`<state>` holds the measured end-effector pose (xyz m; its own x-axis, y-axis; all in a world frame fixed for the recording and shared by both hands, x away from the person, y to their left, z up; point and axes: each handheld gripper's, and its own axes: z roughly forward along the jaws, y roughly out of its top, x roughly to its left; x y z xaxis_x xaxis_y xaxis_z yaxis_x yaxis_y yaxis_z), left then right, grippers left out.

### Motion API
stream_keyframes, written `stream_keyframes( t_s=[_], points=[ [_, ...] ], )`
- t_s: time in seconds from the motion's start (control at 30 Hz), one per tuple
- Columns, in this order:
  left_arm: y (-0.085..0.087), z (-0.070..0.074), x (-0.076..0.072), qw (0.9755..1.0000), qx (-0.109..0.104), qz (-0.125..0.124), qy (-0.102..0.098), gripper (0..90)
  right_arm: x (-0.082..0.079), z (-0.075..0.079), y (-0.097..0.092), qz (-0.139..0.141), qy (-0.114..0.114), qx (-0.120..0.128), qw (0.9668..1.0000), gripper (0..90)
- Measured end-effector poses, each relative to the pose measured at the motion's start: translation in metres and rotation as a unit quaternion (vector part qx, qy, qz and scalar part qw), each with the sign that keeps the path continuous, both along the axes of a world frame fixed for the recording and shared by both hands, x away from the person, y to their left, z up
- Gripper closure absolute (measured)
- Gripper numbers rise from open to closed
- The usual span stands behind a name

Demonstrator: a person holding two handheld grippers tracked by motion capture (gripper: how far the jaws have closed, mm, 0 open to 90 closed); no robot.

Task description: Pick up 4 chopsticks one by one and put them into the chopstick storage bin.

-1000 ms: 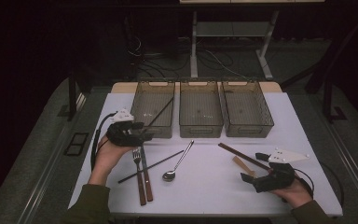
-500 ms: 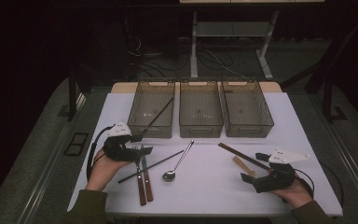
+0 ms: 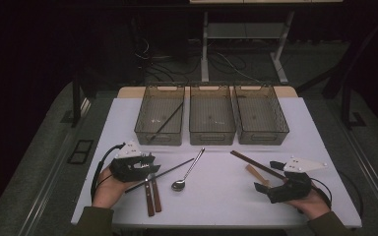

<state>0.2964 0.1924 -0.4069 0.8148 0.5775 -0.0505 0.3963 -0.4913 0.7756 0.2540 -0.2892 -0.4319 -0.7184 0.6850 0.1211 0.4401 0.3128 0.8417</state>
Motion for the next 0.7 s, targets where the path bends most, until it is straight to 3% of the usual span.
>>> stream_keyframes(
  t_s=[0.3, 0.7],
  points=[
    [-0.007, -0.013, 0.003, 0.9987, 0.036, -0.022, 0.029, 71.7, 0.0, 0.0, 0.0, 0.001, 0.0, 0.0, 1.0, 1.3],
    [-0.013, -0.023, 0.009, 0.9964, 0.055, -0.037, 0.053, 76.3, 0.0, 0.0, 0.001, 0.002, 0.001, -0.001, 1.0, 1.4]
  ],
)
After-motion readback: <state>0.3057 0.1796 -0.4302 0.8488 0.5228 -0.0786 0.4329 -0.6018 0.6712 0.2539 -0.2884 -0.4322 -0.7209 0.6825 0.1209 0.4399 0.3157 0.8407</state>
